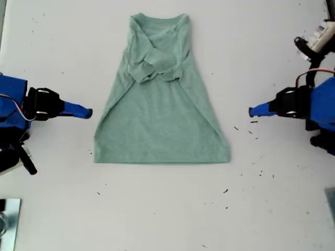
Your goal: Fold t shirt
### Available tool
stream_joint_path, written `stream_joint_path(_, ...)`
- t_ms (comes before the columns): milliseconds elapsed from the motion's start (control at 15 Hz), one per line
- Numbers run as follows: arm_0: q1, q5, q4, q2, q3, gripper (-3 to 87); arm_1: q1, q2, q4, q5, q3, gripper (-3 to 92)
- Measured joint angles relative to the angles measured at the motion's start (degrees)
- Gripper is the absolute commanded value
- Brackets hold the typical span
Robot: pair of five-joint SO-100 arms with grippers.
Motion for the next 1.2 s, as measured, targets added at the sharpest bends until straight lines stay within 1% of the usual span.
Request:
stream_joint_path(133, 0.1, 0.8, 0.0, 0.0, 0.0, -0.1, -3.4, -13.8, 1.0, 0.0, -14.2, 6.3)
stream_joint_path(267, 0.1, 1.3, 0.0, 0.0, 0.0, -0.1, -7.6, -37.7, 4.1, -0.4, -33.1, 1.7)
stream_joint_path(333, 0.1, 1.7, 0.0, 0.0, 0.1, -0.1, -10.1, -48.6, 8.4, -0.4, -43.3, -1.5)
stream_joint_path(400, 0.1, 1.7, 0.0, 0.0, 0.2, -0.1, -12.2, -58.0, 13.3, -0.6, -51.9, -1.8)
stream_joint_path(467, 0.0, 1.7, 0.0, 0.0, 0.2, -0.1, -14.1, -66.0, 16.4, -1.5, -60.6, 13.2)
stream_joint_path(533, -0.2, 1.7, 0.0, 0.0, 0.2, -0.1, -15.1, -72.1, 17.1, -3.3, -66.7, 34.3)
stream_joint_path(600, -0.1, 1.9, 0.0, 0.0, 0.2, -0.1, -15.5, -75.5, 18.4, -4.3, -69.9, 32.4)
stream_joint_path(800, -0.1, 2.4, 0.0, 0.0, 0.2, -0.1, -15.6, -78.1, 17.8, -6.6, -70.8, 33.6)
stream_joint_path(867, -0.1, 2.4, 0.0, 0.0, 0.2, -0.1, -15.6, -78.6, 17.0, -7.1, -67.5, 33.6)
stream_joint_path(933, -0.1, 2.4, 0.0, 0.0, 0.2, -0.1, -15.1, -79.0, 14.3, -8.4, -63.5, 33.4)
stream_joint_path(1200, -0.1, 2.4, 0.0, 0.0, 0.2, -0.1, -12.4, -82.8, -8.4, -10.1, -44.1, 32.3)
